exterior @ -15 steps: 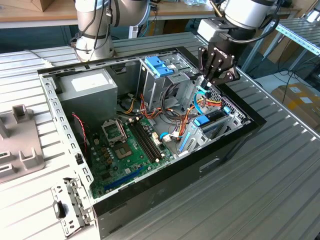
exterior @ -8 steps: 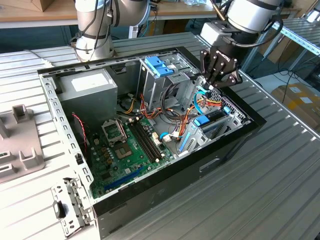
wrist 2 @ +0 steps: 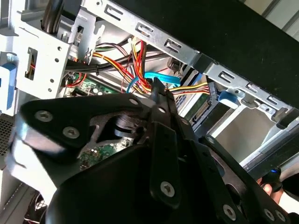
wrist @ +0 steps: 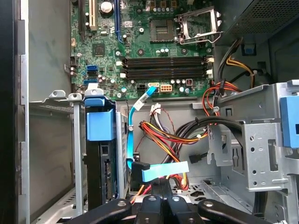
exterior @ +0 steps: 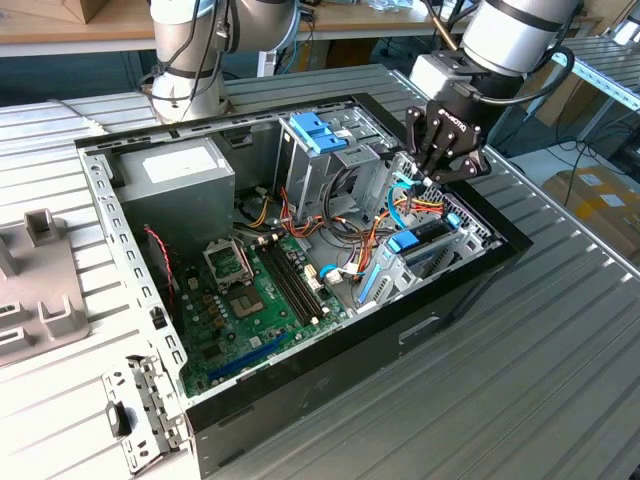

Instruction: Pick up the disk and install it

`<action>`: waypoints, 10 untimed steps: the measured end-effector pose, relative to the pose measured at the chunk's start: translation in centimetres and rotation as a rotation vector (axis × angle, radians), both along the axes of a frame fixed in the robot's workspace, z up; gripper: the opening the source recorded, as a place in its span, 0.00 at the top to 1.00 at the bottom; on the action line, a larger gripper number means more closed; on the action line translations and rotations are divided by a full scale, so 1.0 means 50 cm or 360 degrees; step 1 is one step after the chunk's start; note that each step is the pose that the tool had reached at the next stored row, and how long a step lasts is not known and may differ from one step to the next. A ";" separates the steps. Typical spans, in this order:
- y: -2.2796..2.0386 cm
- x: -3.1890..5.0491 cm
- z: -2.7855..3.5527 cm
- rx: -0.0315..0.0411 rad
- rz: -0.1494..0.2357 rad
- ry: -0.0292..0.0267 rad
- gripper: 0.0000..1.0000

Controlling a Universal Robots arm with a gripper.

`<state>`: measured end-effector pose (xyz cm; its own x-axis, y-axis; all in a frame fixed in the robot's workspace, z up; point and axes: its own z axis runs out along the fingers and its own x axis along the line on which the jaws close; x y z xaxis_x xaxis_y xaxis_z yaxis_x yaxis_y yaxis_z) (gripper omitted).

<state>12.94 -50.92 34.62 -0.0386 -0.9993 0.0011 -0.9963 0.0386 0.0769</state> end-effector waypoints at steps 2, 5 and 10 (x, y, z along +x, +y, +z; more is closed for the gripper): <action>0.0000 0.000 0.000 0.0000 0.0000 0.00000 0.71; 0.0000 0.000 0.000 0.0000 0.0000 0.00000 0.49; 0.0000 0.000 0.000 0.0000 0.0000 0.00000 0.37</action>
<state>12.95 -50.92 34.62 -0.0386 -0.9993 0.0010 -0.9963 0.0386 0.0769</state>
